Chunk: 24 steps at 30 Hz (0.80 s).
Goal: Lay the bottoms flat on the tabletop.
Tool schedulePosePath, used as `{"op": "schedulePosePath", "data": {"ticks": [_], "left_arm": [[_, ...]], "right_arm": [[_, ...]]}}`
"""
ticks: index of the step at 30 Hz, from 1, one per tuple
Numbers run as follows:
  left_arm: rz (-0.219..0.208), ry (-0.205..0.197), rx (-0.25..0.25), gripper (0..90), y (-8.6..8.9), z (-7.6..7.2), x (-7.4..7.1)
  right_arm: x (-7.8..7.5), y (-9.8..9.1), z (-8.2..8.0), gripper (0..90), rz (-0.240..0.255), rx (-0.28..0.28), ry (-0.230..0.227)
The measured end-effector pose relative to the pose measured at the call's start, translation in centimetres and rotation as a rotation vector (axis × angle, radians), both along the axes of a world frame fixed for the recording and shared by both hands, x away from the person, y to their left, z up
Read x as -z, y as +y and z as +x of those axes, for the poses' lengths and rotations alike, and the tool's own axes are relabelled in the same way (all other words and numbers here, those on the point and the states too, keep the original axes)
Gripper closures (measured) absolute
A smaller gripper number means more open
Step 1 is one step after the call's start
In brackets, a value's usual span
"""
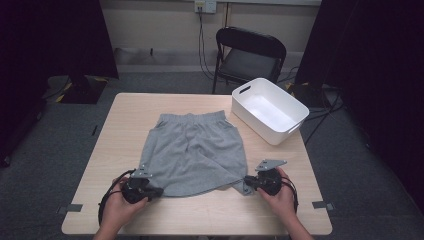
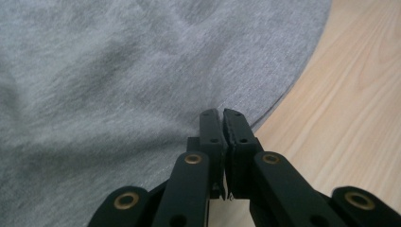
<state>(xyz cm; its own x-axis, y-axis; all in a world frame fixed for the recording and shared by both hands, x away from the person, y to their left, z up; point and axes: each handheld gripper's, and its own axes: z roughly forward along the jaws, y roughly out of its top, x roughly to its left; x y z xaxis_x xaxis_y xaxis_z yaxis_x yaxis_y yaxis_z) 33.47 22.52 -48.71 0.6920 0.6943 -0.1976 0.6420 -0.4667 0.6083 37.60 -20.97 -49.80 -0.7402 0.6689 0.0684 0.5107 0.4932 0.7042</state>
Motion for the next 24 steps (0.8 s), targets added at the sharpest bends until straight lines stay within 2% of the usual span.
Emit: {"op": "schedulePosePath", "data": {"ticks": [4, 6, 10, 15, 19, 24], "left_arm": [[0.005, 0.008, -0.004, 87.6, 0.8, -0.3, 0.0], [0.002, 0.01, -0.001, 87.6, 0.9, -0.5, 0.0], [0.021, 0.008, 0.008, 87.6, 0.8, -0.7, -0.1], [0.004, 0.012, -0.004, 87.6, 1.1, -0.8, -0.1], [-0.001, 0.013, -0.004, 87.6, 1.2, -0.9, -0.1], [-0.002, 0.01, -0.006, 87.6, 1.1, -0.9, 0.0]], "right_arm": [[-0.2, -1.0, -0.1, 86.6, -0.012, 0.013, 0.01], [-0.2, -1.6, -0.3, 86.7, -0.013, 0.019, 0.015], [-0.2, -2.3, -0.9, 86.4, -0.016, 0.025, 0.012], [-0.1, -2.6, -0.8, 85.5, -0.002, 0.039, 0.017], [-0.1, -2.6, -0.9, 82.7, -0.013, 0.041, 0.014], [-0.1, -2.8, -0.9, 83.9, -0.013, 0.036, 0.012]]}}
